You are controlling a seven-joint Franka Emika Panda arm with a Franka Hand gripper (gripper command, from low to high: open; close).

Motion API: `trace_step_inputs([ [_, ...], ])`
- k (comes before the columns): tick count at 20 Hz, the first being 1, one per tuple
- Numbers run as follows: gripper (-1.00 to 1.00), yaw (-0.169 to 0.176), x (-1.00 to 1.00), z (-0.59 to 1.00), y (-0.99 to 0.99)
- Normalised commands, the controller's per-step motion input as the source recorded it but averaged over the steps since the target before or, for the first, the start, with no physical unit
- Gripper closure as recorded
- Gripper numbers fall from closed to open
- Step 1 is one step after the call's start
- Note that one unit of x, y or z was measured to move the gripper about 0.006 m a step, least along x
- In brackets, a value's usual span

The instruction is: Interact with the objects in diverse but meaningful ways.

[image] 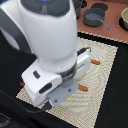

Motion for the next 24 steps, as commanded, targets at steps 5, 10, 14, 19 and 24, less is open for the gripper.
trace_step_inputs([
  [5,1.0,0.0,0.01,1.0,0.7],
  [10,1.0,0.0,0.13,0.72,0.83],
  [14,1.0,0.0,0.29,0.42,0.92],
  [19,1.0,0.0,0.36,0.21,0.94],
  [24,1.0,0.008,0.42,0.03,0.92],
])
